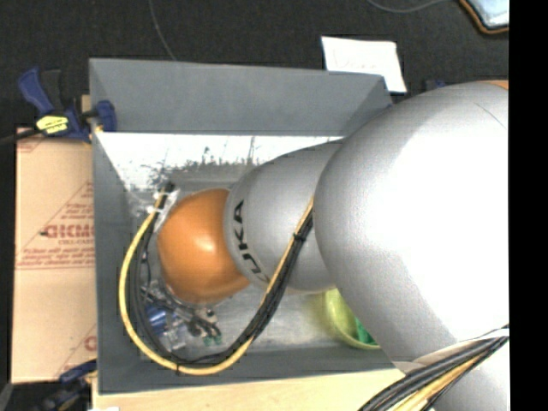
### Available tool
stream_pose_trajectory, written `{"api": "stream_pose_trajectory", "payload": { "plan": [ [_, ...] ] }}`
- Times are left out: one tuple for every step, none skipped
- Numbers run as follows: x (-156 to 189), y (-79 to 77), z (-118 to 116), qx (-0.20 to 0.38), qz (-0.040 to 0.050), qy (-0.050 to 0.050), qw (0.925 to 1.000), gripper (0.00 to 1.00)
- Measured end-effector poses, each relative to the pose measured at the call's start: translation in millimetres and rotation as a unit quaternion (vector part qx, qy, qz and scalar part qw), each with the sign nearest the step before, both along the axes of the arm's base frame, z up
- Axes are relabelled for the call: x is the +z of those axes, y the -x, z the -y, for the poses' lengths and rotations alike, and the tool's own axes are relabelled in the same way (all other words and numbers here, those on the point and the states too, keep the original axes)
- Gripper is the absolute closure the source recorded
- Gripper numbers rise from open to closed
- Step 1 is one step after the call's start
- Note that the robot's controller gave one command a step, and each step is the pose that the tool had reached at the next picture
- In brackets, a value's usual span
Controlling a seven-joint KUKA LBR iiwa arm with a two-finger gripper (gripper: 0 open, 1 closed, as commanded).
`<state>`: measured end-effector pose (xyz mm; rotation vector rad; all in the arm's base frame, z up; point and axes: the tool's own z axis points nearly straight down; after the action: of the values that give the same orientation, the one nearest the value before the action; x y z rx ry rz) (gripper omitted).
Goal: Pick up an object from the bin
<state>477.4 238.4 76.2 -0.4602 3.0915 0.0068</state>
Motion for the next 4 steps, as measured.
{"api": "stream_pose_trajectory", "payload": {
  "plan": [
    [84, 4.2, 2, -0.002, -0.0028, 0.001, 1.0, 0.0],
    [24, -22.1, 1, -0.084, -0.0031, 0.0, 0.9965, 0.0],
    [-2, -0.2, 0, 0.056, 0.0065, -0.002, 0.9984, 0.0],
    [-6, -4.0, 27, -0.239, -0.0041, -0.001, 0.9711, 1.0]
  ]
}}
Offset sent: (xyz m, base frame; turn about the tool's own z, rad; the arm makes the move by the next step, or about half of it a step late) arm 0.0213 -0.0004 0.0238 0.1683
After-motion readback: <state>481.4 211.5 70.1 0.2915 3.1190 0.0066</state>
